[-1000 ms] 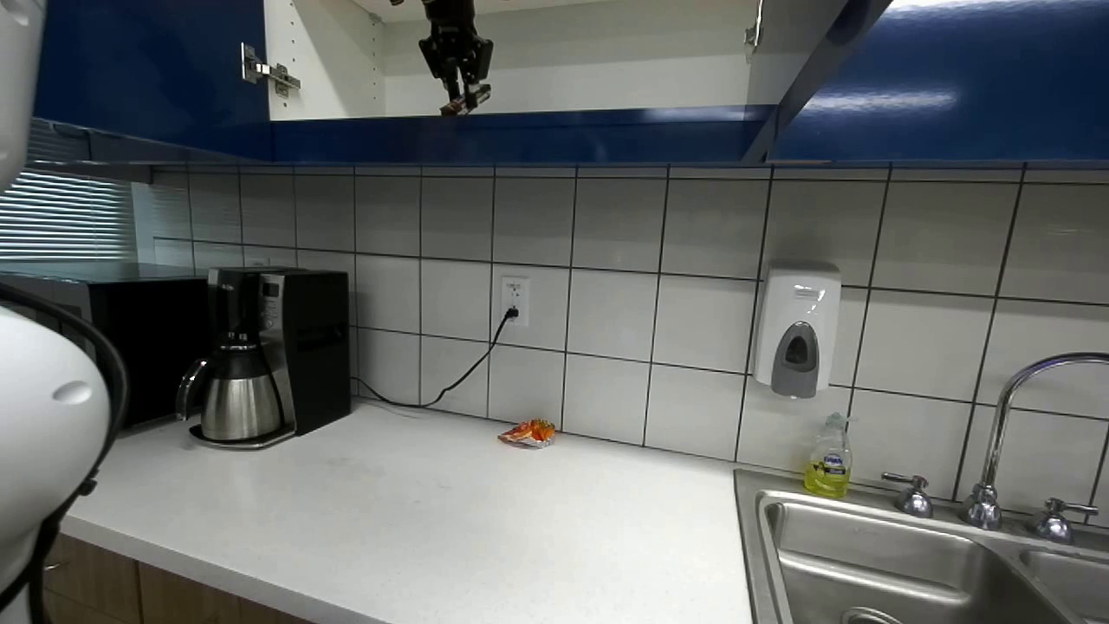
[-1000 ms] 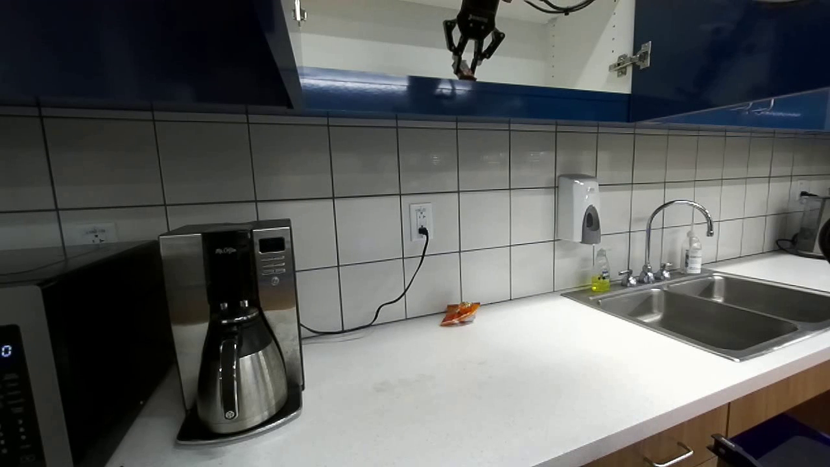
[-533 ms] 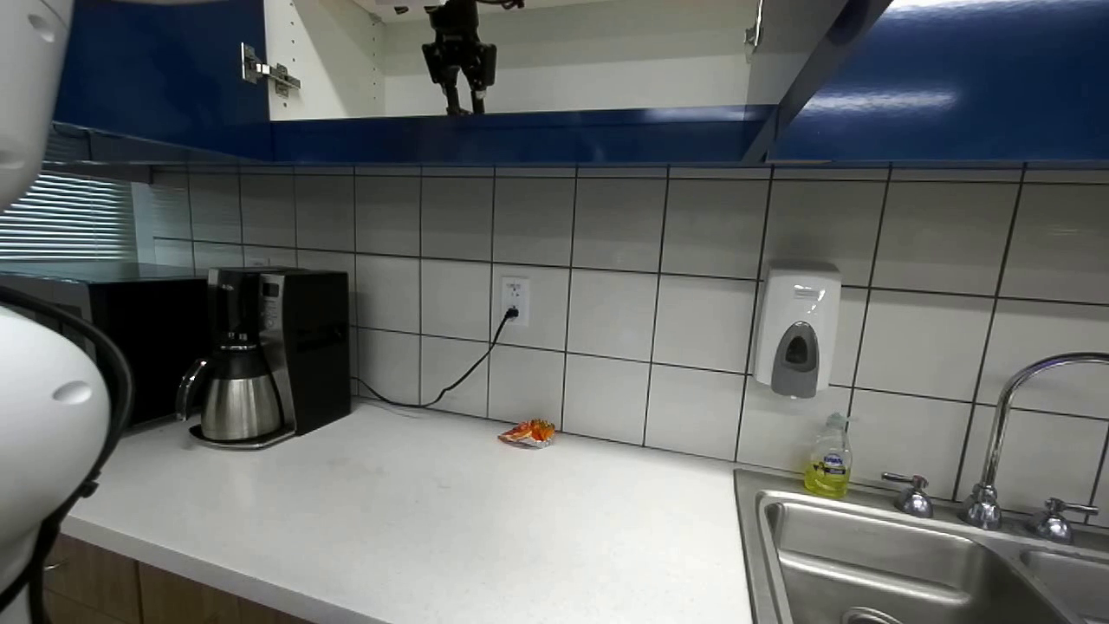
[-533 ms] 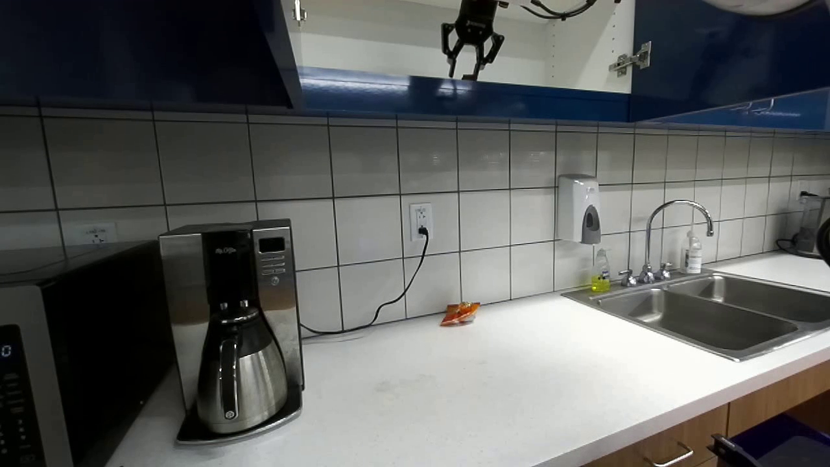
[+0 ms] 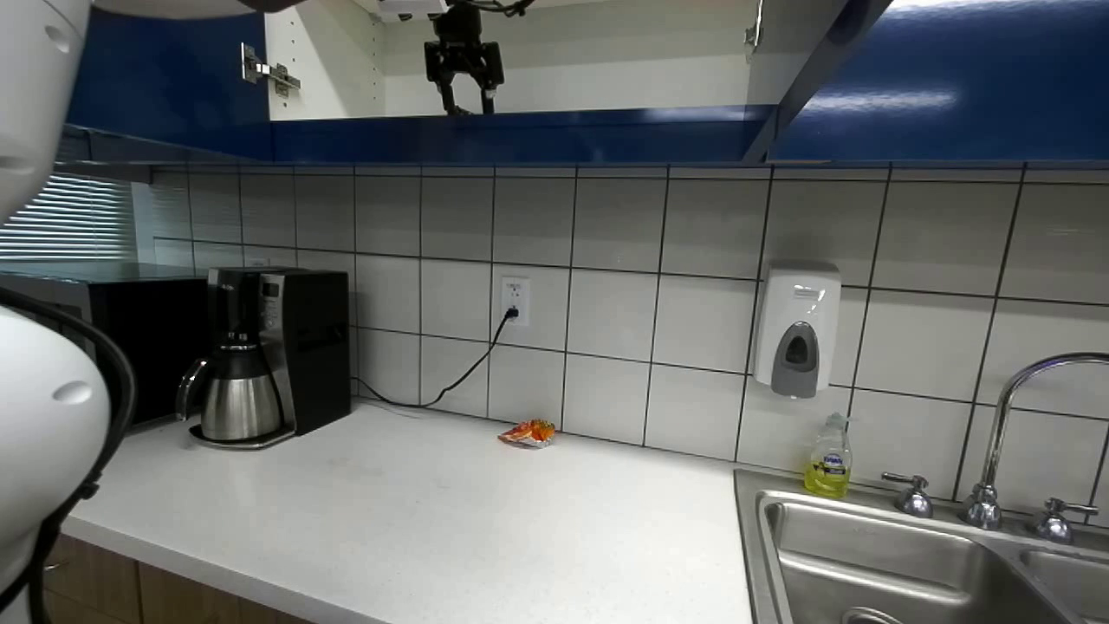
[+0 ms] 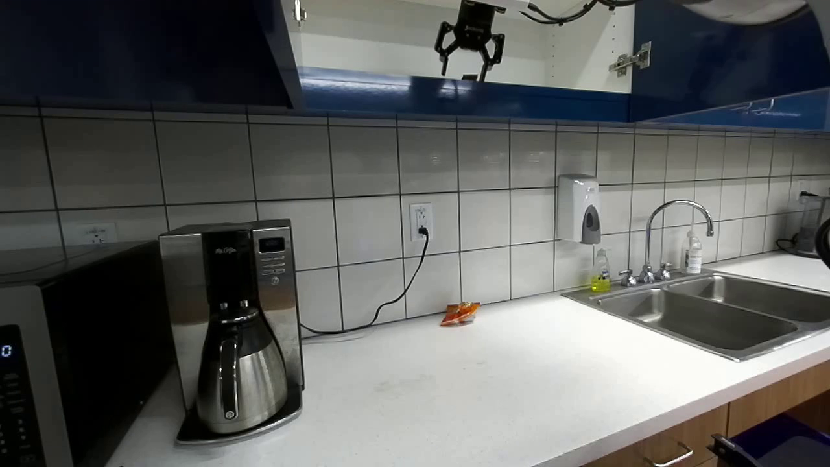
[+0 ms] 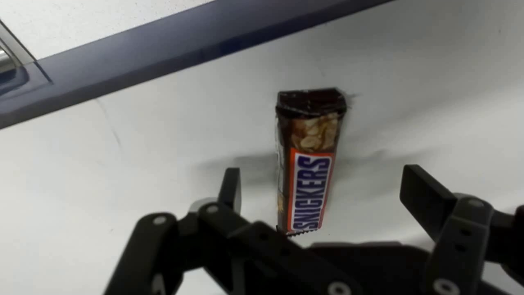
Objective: Put the candy bar in the open cabinet
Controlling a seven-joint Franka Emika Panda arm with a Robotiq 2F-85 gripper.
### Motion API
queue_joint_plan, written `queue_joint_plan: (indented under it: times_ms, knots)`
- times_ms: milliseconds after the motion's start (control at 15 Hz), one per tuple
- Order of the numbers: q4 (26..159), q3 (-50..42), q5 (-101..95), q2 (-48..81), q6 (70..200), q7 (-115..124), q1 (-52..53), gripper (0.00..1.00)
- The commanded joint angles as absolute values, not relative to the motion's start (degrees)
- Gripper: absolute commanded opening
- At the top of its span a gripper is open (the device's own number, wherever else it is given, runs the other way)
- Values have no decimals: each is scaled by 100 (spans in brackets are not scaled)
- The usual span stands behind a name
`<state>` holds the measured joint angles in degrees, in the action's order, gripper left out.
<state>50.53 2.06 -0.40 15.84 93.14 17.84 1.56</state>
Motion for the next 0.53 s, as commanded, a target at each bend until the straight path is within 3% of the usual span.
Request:
queue_joint_plan:
  times_ms: [0, 467]
  knots:
    - [4980, 177, -95, 1530, 9191, 1894, 166, 100]
    - [5433, 110, -56, 1085, 9372, 1803, 109, 100]
